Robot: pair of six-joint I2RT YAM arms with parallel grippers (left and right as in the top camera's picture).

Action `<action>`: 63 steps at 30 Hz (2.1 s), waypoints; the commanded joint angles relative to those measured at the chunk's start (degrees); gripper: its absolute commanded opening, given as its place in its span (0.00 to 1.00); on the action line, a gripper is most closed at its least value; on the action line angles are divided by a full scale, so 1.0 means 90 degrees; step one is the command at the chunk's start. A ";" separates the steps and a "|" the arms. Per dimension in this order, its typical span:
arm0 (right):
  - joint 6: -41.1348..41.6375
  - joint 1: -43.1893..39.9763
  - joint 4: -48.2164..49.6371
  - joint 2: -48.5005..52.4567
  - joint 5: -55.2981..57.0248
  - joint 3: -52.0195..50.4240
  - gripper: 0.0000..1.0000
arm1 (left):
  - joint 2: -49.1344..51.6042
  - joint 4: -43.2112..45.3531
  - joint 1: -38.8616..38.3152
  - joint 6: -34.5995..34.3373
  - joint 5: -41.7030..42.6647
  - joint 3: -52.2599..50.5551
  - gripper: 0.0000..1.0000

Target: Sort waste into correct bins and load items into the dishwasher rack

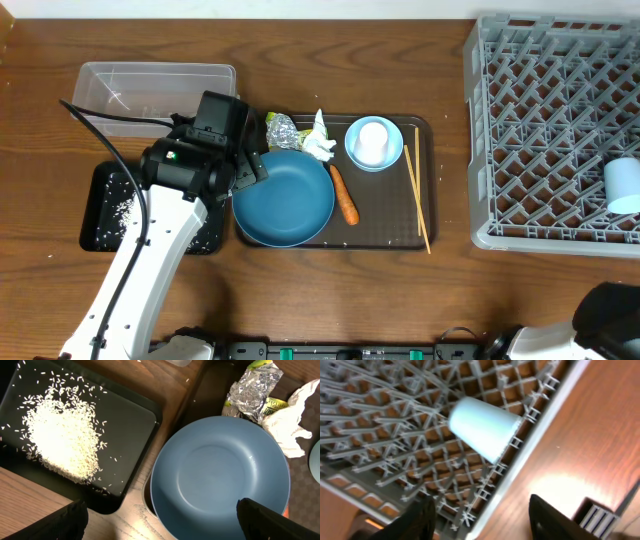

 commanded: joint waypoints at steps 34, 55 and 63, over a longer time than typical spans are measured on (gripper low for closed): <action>-0.0559 -0.0962 0.4102 -0.0080 -0.2577 -0.3861 0.52 | -0.0017 -0.0017 0.0034 0.0015 -0.0129 0.0039 0.98; -0.1069 -0.0950 0.5319 -0.0083 -0.5513 -0.3859 0.01 | -0.0017 -0.0017 0.0034 0.0015 -0.0129 0.0039 0.98; -0.2708 -0.0646 0.5962 -0.0051 -0.7356 -0.3864 0.01 | -0.0017 -0.0017 0.0034 0.0015 -0.0129 0.0039 0.98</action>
